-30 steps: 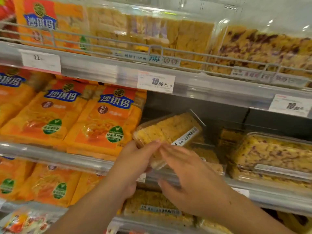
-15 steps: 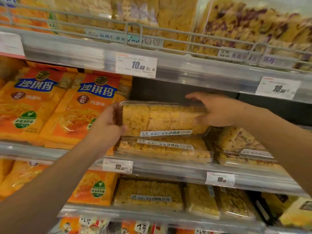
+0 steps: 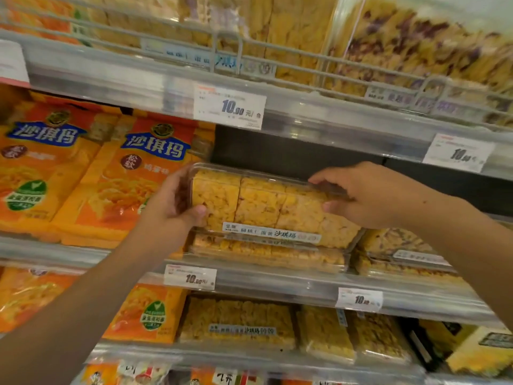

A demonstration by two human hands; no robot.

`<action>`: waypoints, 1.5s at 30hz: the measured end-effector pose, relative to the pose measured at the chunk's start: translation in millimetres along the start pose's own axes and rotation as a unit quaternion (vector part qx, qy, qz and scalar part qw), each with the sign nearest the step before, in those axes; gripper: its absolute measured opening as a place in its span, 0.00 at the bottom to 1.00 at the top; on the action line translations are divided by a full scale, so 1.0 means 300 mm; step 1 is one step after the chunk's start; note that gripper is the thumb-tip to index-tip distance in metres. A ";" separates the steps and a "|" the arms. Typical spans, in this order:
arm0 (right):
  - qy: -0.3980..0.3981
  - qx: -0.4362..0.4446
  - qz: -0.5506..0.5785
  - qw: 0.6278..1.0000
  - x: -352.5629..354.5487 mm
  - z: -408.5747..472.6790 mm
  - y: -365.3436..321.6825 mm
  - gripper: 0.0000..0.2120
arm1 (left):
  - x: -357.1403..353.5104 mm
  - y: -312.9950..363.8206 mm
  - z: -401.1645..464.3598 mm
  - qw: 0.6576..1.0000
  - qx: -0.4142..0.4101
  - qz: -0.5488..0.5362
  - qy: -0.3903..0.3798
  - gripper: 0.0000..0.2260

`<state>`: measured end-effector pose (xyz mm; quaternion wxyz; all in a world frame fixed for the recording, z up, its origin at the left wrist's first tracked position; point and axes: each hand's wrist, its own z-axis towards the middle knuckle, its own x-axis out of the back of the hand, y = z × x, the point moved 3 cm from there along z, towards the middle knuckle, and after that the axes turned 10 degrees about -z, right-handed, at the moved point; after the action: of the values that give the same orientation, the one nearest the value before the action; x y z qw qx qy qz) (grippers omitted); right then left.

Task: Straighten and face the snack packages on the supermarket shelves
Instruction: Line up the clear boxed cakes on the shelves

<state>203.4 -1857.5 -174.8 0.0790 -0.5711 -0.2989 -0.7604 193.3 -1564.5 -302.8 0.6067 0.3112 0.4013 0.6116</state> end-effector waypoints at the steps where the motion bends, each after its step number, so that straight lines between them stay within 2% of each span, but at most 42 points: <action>1: -0.002 0.000 -0.003 1.000 0.001 -0.004 -0.005 0.24 | 0.003 -0.004 0.001 1.000 0.001 0.003 0.000 0.34; 12: 0.014 -0.017 0.002 1.000 -0.014 -0.021 -0.019 0.24 | 0.001 -0.013 0.003 0.999 0.019 -0.001 -0.039 0.36; 15: 0.010 -0.023 0.022 0.999 -0.018 -0.031 -0.018 0.25 | -0.005 -0.009 -0.005 0.999 0.016 -0.019 -0.048 0.41; 19: 0.024 -0.032 0.015 0.999 -0.031 -0.069 -0.029 0.31 | -0.018 0.010 -0.034 0.999 -0.030 0.010 -0.044 0.47; 21: 0.094 -0.018 0.012 0.995 -0.030 -0.109 -0.049 0.29 | -0.018 0.022 -0.074 0.994 -0.083 0.067 -0.010 0.45; 22: 0.137 -0.012 0.021 0.990 -0.031 -0.137 -0.062 0.26 | -0.022 0.035 -0.106 0.981 -0.146 0.126 0.022 0.42; 24: 0.211 0.000 0.051 0.976 -0.047 -0.205 -0.090 0.18 | -0.052 0.056 -0.199 0.928 -0.296 0.218 0.068 0.32; 26: 0.248 0.022 0.083 0.965 -0.098 -0.281 -0.122 0.14 | -0.123 0.034 -0.300 0.905 -0.345 0.248 0.025 0.21; 28: 0.247 0.035 0.115 0.962 -0.180 -0.347 -0.149 0.12 | -0.213 -0.027 -0.382 0.901 -0.315 0.291 -0.072 0.16; 30: 0.227 0.022 0.134 0.964 -0.277 -0.400 -0.158 0.12 | -0.286 -0.103 -0.440 0.878 -0.286 0.361 -0.130 0.19; 33: 0.203 -0.014 0.132 0.970 -0.419 -0.456 -0.137 0.14 | -0.350 -0.189 -0.460 0.824 -0.280 0.476 -0.128 0.27; 36: 0.183 -0.052 0.170 0.967 -0.532 -0.475 -0.098 0.17 | -0.386 -0.246 -0.441 0.798 -0.248 0.536 -0.118 0.31; 39: 0.203 -0.047 0.206 0.956 -0.619 -0.487 -0.080 0.19 | -0.408 -0.293 -0.433 0.775 -0.229 0.581 -0.103 0.33; 42: 0.219 -0.023 0.200 0.955 -0.683 -0.496 -0.079 0.20 | -0.430 -0.311 -0.438 0.771 -0.227 0.590 -0.074 0.33; 45: 0.267 -0.025 0.217 0.939 -0.748 -0.534 -0.098 0.15 | -0.472 -0.324 -0.491 0.800 -0.246 0.541 -0.081 0.29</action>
<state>133.4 -1970.6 -418.1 0.3044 -0.4001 -0.1169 -0.8565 123.4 -1727.3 -443.5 0.2638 0.3663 -0.0472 0.8911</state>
